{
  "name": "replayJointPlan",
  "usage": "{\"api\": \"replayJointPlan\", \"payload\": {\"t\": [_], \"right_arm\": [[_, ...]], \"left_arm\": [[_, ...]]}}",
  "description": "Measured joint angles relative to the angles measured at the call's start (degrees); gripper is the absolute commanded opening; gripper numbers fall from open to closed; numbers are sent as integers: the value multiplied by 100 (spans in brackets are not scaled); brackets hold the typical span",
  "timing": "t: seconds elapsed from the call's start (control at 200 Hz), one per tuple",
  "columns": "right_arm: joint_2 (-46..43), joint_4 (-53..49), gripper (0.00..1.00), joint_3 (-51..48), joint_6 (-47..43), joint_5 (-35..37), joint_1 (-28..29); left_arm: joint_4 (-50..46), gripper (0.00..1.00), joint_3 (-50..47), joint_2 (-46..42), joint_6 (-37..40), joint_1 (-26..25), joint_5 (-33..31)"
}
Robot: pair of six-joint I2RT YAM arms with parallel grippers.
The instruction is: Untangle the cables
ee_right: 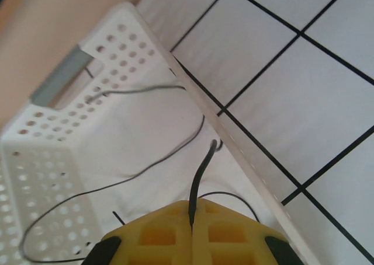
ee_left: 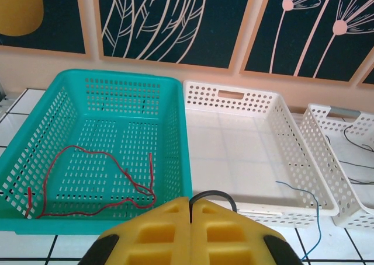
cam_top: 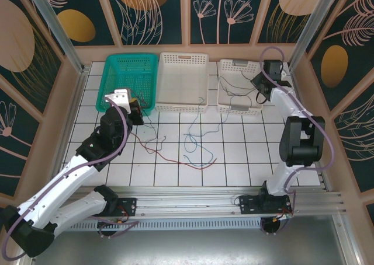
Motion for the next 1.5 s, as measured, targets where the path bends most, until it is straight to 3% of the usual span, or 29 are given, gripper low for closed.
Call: {"api": "replayJointPlan", "payload": {"t": [0.18,0.51,0.621,0.821,1.236,1.501], "right_arm": [[664,-199,0,186,-70,234,319],[1266,-313,0,282,-155,-157,487],[1189,-352,21,291,-221,-186,490],[529,-455,47,291,-433,-195,494],[-551,-612,58,348,-651,-155,525],[-2531,-433,65,-656,-739,-210,643]], "left_arm": [[0,0,0,0,0,-2,20],[-2,0,0,26,0,-2,94],[0,0,0,33,0,-2,107],[0,0,0,74,0,-2,122],[-66,0,160,382,-2,-2,313],[-203,0,2238,1891,-116,-59,1381]]}}
